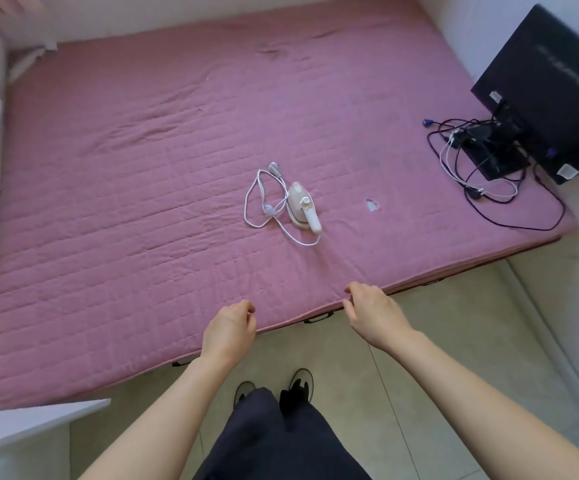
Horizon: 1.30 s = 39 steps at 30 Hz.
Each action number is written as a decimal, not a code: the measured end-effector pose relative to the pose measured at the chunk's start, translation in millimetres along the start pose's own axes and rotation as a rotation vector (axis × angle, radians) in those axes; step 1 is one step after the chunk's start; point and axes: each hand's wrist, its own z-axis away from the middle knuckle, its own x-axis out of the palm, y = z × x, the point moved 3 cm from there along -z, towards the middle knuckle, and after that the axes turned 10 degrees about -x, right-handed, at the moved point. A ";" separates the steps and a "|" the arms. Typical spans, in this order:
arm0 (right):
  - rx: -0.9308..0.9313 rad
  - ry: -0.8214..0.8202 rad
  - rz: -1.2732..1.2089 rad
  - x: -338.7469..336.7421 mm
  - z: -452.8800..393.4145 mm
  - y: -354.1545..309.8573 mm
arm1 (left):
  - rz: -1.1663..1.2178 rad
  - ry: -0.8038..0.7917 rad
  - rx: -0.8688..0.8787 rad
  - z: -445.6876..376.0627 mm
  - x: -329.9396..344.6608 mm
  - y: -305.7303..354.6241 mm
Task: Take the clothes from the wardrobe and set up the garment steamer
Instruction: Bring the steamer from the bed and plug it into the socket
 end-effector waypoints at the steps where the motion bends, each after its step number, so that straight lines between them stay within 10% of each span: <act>1: -0.007 -0.005 0.005 -2.4 -9.8 4.3 | 0.009 -0.003 -0.019 -8.1 0.2 4.1; 19: 0.058 -0.150 -0.038 -4.4 -230.5 25.9 | 0.246 -0.128 -0.320 -220.6 6.8 15.6; 39: 0.181 -0.191 -0.378 160.4 -428.1 57.1 | 0.709 -0.111 -0.620 -414.7 112.0 -20.0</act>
